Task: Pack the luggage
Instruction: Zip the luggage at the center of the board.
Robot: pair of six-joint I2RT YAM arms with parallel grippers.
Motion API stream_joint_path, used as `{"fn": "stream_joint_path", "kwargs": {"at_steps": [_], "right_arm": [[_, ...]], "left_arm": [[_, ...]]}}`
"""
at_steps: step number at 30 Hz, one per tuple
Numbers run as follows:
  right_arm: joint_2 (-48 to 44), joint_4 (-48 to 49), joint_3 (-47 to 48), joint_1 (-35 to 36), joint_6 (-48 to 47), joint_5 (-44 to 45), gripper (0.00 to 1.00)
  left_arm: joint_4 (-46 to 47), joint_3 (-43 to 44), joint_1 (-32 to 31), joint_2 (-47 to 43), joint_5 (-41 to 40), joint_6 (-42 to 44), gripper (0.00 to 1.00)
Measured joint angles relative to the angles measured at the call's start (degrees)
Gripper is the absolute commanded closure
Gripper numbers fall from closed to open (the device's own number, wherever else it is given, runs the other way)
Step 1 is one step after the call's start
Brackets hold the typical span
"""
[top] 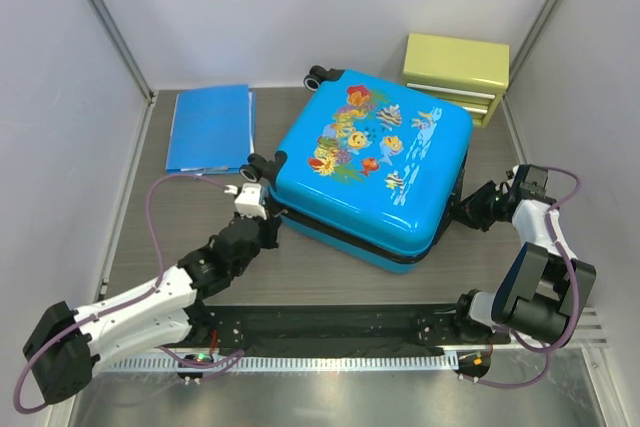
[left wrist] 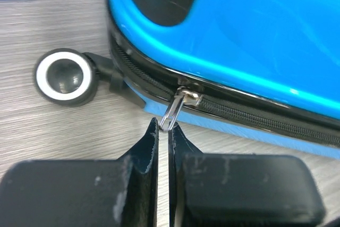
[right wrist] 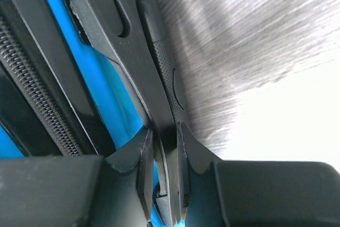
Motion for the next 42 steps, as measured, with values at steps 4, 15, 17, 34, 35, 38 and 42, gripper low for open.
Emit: {"fn": "stream_joint_path", "kwargs": {"at_steps": [4, 15, 17, 34, 35, 38, 42], "right_arm": [[0.0, -1.0, 0.0, -0.9, -0.8, -0.4, 0.99], [0.0, -1.4, 0.0, -2.3, -1.4, -1.0, 0.99], [0.0, -1.4, 0.0, -2.3, -1.4, -1.0, 0.99], [0.0, -2.6, 0.7, -2.6, -2.5, -1.6, 0.99], [0.0, -2.6, 0.7, -2.6, -2.5, -1.6, 0.99], [-0.1, -2.6, 0.7, -2.7, -2.5, -1.6, 0.99], [-0.5, -3.2, 0.5, -2.7, -2.8, -1.4, 0.99]], "left_arm": [[-2.5, 0.0, 3.7, -3.8, -5.9, 0.0, 1.0], [-3.1, 0.0, 7.1, -5.6, -5.1, 0.4, 0.84], [-2.6, 0.0, 7.1, -6.1, 0.0, 0.9, 0.73], [-3.1, 4.7, 18.2, -0.1, 37.9, 1.6, 0.04], [-3.2, 4.7, 19.1, -0.5, 38.5, 1.8, 0.05], [-3.4, 5.0, 20.9, -1.5, 39.8, 2.2, 0.11], [-2.9, 5.2, 21.9, -0.2, 42.8, 2.8, 0.26]]}}
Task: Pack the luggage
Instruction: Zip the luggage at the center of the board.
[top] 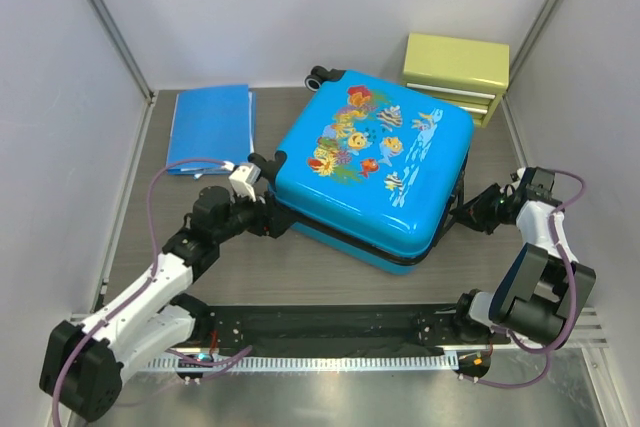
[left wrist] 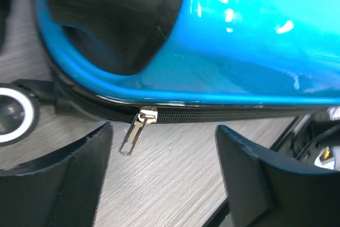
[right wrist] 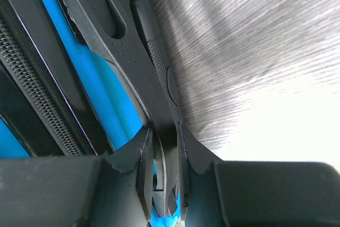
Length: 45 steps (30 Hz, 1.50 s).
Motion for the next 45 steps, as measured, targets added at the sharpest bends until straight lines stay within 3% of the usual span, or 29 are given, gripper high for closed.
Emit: {"fn": "stream_joint_path", "kwargs": {"at_steps": [5, 14, 18, 25, 34, 45], "right_arm": [[-0.3, -0.6, -0.1, -0.3, 0.0, 0.0, 0.99], [-0.5, -0.6, -0.2, -0.3, -0.1, 0.0, 0.99], [-0.6, -0.6, -0.2, -0.3, -0.1, 0.0, 0.99], [-0.6, -0.6, -0.2, -0.3, -0.1, 0.0, 0.99], [-0.8, -0.7, -0.2, -0.3, -0.1, 0.3, 0.99], [-1.8, -3.7, -0.4, -0.3, -0.1, 0.8, 0.99]], "left_arm": [[0.6, 0.7, 0.0, 5.4, 4.1, 0.2, 0.34], [1.8, 0.7, 0.0, 7.5, 6.3, 0.1, 0.42], [1.9, 0.7, 0.0, 8.1, 6.0, 0.0, 0.51], [1.6, 0.7, 0.0, 8.2, 3.8, -0.1, 0.98], [-1.0, 1.2, 0.0, 7.4, -1.2, 0.2, 1.0], [-7.3, 1.4, -1.2, 1.1, -13.3, 0.3, 1.0]]}}
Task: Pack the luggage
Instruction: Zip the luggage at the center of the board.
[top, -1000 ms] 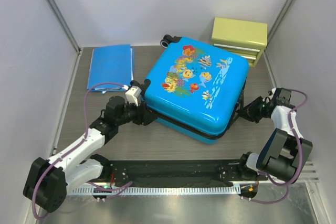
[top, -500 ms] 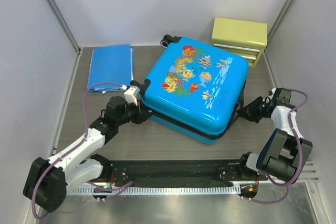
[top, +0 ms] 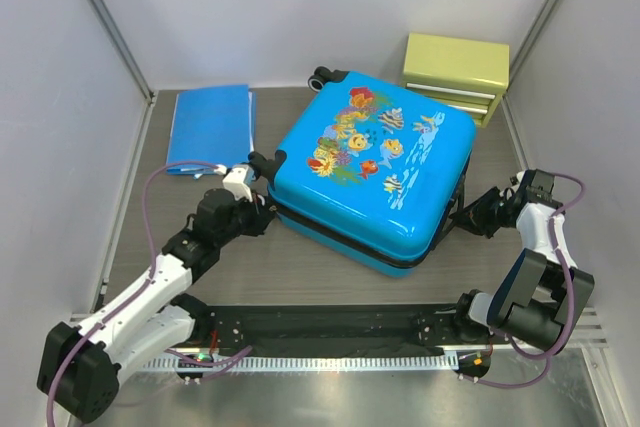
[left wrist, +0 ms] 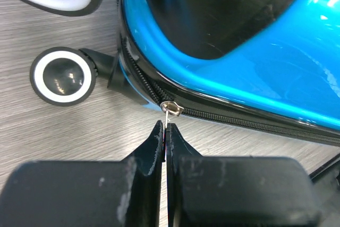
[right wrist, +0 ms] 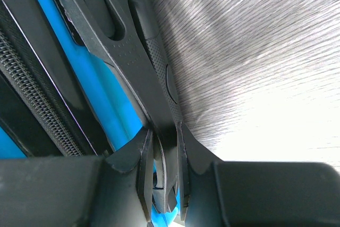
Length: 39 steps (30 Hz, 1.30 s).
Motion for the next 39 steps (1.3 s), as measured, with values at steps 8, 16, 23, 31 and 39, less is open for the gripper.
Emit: {"fn": "stream_joint_path", "kwargs": {"at_steps": [8, 16, 23, 31, 39], "right_arm": [[0.0, 0.0, 0.0, 0.0, 0.0, 0.0, 0.99], [-0.7, -1.2, -0.3, 0.0, 0.0, 0.0, 0.99], [-0.8, -2.3, -0.4, 0.0, 0.0, -0.6, 0.99], [-1.2, -3.5, -0.7, 0.0, 0.0, -1.0, 0.99], [-1.1, -3.6, -0.6, 0.0, 0.1, -1.0, 0.99]], "left_arm": [[-0.2, 0.9, -0.2, 1.6, -4.2, 0.1, 1.0], [-0.8, 3.4, 2.2, 4.9, -5.4, 0.5, 1.0], [0.9, 4.1, 4.5, 7.5, -4.4, 0.5, 1.0], [4.3, 5.8, 6.2, 12.2, -4.3, 0.4, 1.0], [6.8, 6.0, 6.6, 13.8, -4.6, -0.1, 1.0]]}}
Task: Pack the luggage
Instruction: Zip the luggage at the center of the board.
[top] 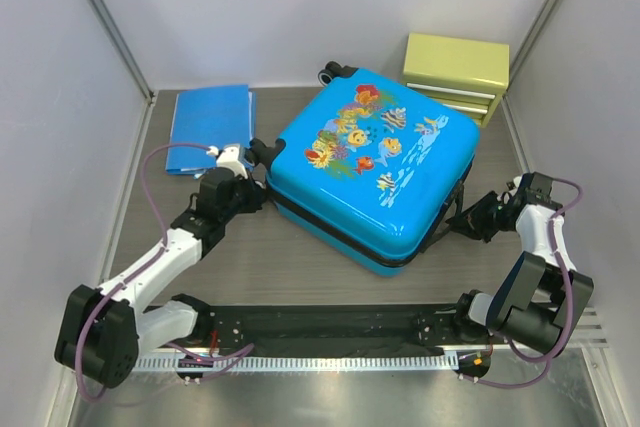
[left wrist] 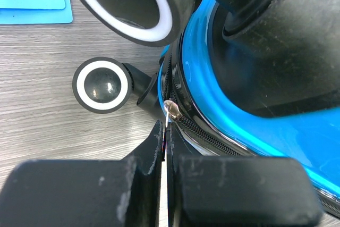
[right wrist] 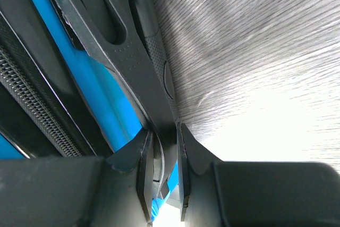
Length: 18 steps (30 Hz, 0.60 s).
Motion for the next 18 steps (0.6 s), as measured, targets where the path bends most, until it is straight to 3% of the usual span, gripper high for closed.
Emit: {"fn": "stream_joint_path", "kwargs": {"at_steps": [10, 18], "right_arm": [[5.8, -3.0, 5.3, 0.2, -1.4, 1.6, 0.99], [9.5, -3.5, 8.8, 0.8, -2.5, 2.4, 0.99]], "left_arm": [[1.6, -5.5, 0.3, -7.1, 1.9, -1.9, 1.0], [4.3, -6.3, 0.3, -5.1, 2.5, -3.6, 1.0]]}}
